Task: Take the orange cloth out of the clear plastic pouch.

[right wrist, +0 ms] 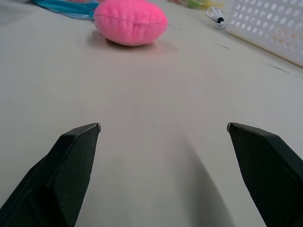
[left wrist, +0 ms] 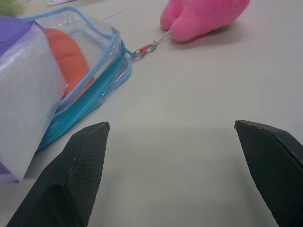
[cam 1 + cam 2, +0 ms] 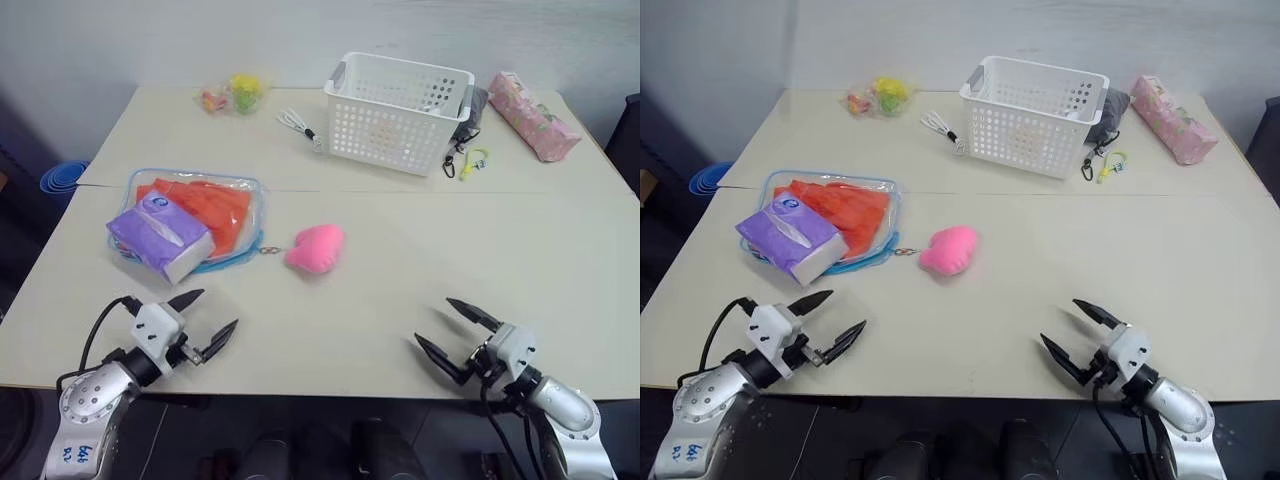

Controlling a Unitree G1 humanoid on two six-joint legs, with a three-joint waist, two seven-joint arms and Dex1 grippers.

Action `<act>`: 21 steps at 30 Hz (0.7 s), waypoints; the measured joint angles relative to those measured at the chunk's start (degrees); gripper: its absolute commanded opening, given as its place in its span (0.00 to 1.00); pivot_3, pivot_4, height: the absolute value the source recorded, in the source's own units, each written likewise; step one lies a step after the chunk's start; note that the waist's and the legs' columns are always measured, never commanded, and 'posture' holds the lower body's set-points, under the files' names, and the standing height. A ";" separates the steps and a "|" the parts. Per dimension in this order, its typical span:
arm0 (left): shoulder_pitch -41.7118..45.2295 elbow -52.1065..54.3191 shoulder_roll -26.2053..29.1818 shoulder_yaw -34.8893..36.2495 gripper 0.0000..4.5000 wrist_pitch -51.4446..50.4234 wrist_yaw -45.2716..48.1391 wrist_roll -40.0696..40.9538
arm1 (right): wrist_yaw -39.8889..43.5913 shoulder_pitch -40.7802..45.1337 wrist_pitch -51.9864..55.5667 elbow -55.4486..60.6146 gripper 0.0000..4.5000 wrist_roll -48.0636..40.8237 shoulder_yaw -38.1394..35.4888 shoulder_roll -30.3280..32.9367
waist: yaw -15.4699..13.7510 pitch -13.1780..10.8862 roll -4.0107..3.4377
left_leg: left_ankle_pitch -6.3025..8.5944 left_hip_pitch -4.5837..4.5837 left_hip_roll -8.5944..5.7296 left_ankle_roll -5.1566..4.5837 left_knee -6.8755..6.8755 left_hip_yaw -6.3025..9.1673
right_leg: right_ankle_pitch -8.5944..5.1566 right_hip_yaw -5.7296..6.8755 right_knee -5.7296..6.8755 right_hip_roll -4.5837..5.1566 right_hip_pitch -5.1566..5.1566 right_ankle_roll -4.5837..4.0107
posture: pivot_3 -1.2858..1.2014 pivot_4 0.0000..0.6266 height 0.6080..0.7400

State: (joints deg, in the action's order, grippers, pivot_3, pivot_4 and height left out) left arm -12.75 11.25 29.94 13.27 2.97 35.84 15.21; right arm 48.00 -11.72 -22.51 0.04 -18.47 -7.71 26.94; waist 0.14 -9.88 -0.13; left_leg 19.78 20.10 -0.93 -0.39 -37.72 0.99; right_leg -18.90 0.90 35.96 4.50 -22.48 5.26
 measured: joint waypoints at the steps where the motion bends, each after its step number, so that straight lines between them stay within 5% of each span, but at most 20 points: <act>1: 0.07 0.00 0.00 -0.01 0.99 0.29 -0.14 -0.44 | -0.01 -0.04 0.00 0.01 1.00 0.02 0.00 0.00 | 0.00 0.00 0.00 | 0.00 0.00 0.00 0.00 0.00 0.00 | 0.00 0.00 0.00 0.00 0.00 0.00 | 0.52 0.24 1.00; 21: 2.61 1.69 0.55 -0.08 0.99 -3.21 4.89 5.81 | 2.05 1.97 -0.07 -0.26 1.00 -0.02 0.49 0.00 | 0.08 0.00 0.00 | -0.03 0.00 0.00 0.06 -0.01 0.01 | 0.00 0.01 0.02 -0.01 -0.01 0.00 | 0.52 0.24 1.00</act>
State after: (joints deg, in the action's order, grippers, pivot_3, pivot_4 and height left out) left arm -10.14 12.93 30.49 13.19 -0.23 40.73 21.02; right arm 50.05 -9.75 -22.58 -0.23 -18.49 -7.23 26.94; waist 0.22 -9.88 -0.13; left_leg 19.75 20.10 -0.93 -0.33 -37.73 0.99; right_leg -18.90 0.91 35.98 4.49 -22.49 5.26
